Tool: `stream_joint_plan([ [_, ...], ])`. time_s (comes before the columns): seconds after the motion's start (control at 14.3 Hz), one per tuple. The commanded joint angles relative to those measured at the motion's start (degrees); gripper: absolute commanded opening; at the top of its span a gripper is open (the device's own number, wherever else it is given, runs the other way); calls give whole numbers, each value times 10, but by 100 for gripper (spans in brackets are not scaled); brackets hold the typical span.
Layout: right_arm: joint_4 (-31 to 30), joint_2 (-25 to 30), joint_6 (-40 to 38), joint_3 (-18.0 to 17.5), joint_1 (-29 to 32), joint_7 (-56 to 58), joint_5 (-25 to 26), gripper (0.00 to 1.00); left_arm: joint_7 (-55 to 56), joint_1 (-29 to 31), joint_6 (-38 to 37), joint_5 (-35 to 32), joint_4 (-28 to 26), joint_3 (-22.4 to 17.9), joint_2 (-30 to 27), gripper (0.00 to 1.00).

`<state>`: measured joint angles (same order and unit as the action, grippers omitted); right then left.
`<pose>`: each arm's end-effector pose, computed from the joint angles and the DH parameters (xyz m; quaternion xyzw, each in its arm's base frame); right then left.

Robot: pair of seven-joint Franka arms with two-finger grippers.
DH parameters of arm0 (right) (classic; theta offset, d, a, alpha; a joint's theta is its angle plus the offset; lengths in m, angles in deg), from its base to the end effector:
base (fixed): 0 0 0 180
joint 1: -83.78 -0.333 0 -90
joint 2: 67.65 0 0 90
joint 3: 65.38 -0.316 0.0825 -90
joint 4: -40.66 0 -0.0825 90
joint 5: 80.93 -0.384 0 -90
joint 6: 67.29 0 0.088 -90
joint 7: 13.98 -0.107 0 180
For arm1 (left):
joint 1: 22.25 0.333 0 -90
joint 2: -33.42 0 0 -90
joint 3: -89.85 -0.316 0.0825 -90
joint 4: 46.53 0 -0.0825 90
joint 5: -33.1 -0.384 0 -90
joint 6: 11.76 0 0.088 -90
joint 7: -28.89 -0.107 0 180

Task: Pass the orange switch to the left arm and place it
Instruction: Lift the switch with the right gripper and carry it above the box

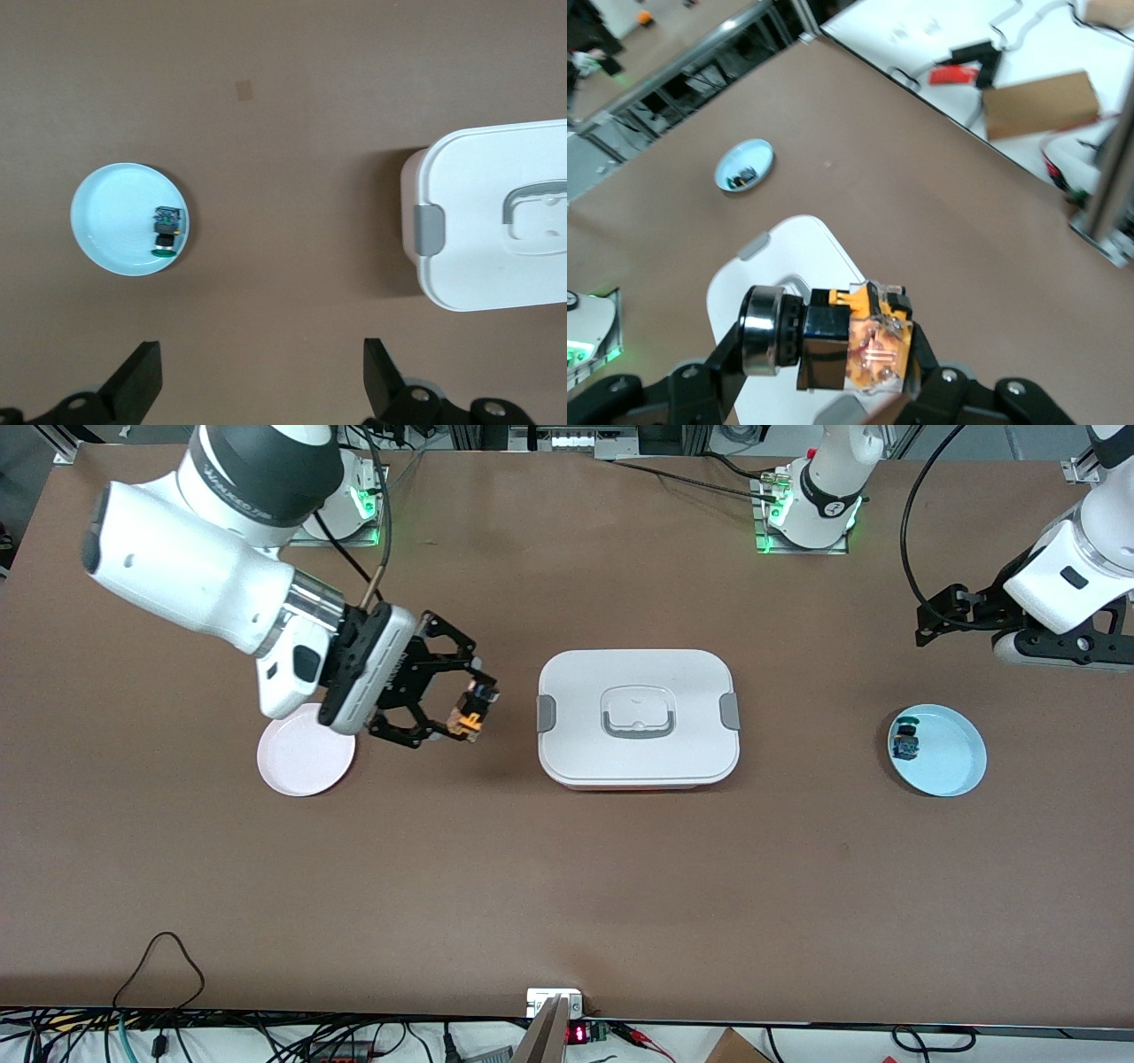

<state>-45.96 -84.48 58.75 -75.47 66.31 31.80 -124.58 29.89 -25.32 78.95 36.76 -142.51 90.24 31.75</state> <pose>0.6053 0.3248 0.5507 -0.8195 -0.4072 -0.2359 0.3271 0.5421 -0.0396 0.5926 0.9988 -0.0200 -0.0326 0.0306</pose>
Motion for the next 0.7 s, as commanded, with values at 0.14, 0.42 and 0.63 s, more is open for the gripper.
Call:
stream_joint_plan([
  [0.14,-1,-18,11,2,-19,193,-176,0,-2,32,-54,89,13,-6,15,100],
  [0.42,-3,-49,11,2,-33,372,-340,0,-2,47,-123,136,14,-6,27,100],
  [0.63,-7,-74,11,2,-52,507,-461,0,-3,49,-162,217,13,-6,44,100],
])
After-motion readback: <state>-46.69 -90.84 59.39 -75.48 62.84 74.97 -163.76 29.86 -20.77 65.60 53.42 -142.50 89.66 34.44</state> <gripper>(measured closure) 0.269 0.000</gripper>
